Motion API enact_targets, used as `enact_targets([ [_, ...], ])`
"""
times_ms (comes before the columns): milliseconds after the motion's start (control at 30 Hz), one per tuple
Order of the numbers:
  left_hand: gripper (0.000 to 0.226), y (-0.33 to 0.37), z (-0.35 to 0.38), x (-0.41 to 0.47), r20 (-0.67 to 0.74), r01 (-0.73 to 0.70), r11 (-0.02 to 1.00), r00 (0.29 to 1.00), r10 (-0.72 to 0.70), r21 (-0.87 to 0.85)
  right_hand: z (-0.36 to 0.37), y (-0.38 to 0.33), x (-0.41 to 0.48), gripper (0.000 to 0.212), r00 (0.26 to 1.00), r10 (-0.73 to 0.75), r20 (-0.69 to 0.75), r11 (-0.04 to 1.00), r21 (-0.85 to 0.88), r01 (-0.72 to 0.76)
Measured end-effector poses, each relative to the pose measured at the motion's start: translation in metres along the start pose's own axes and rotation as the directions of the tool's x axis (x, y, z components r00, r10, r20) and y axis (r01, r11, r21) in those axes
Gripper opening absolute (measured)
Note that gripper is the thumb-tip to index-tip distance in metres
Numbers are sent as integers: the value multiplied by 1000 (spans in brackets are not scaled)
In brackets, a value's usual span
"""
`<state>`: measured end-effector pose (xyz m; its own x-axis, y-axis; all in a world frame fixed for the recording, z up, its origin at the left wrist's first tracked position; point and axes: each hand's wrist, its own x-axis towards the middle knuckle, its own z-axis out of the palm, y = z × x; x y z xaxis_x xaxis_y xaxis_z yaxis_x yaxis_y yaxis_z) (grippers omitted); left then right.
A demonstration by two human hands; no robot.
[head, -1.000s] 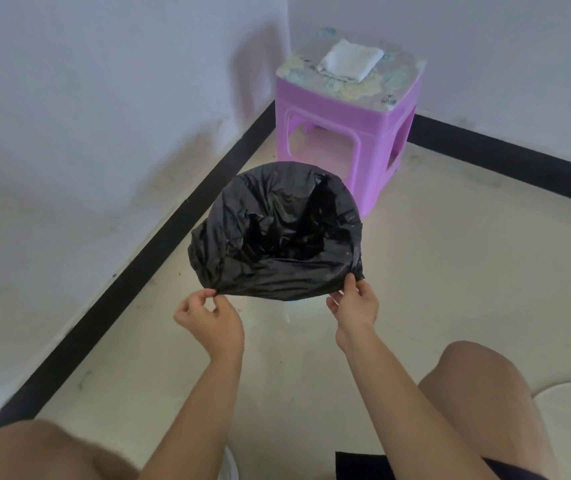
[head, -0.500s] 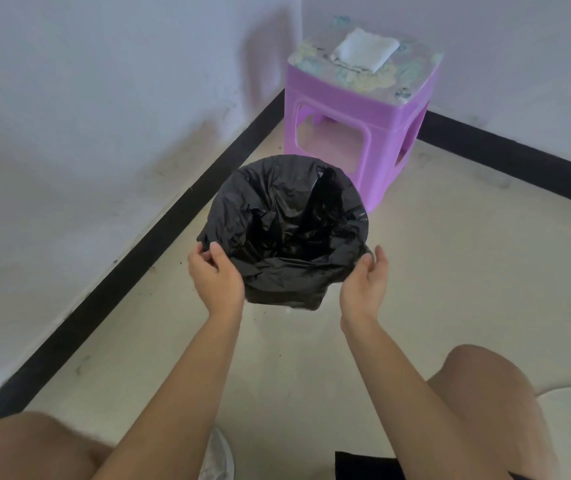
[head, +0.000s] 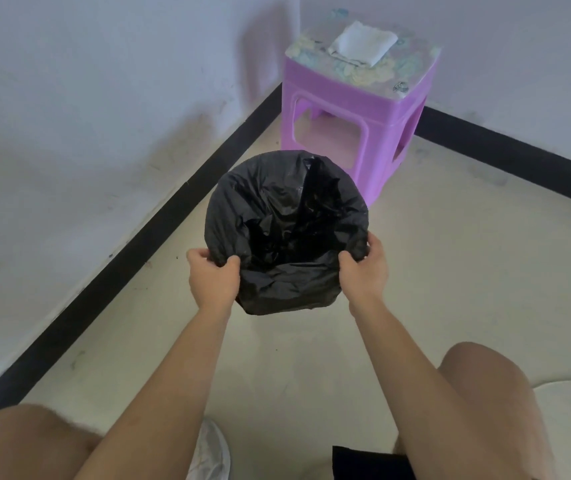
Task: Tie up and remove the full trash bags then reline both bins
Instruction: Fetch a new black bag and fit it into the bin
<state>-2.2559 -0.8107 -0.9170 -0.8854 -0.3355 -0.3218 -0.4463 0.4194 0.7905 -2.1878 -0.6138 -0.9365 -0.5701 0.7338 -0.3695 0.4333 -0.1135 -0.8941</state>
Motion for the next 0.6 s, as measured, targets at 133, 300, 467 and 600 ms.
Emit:
enact_targets([
  [133,42,-1,0,-28,80,51,990,995,-62,134,-20,6,-4,49,992,-12,-125,999,-51,6],
  [300,83,-6,-9,-59,64,-349,751,922,381,561,-35,3,-2,59,988,-137,-78,971,-210,118],
  [467,30,41,25,-38,650,-940,46,270,711,339,-39,2,4,61,976,-216,-5,905,-377,198],
  [600,56,28,70,10,952,-788,-555,305,22,265,-36,5,9,66,969,-246,22,880,-415,232],
])
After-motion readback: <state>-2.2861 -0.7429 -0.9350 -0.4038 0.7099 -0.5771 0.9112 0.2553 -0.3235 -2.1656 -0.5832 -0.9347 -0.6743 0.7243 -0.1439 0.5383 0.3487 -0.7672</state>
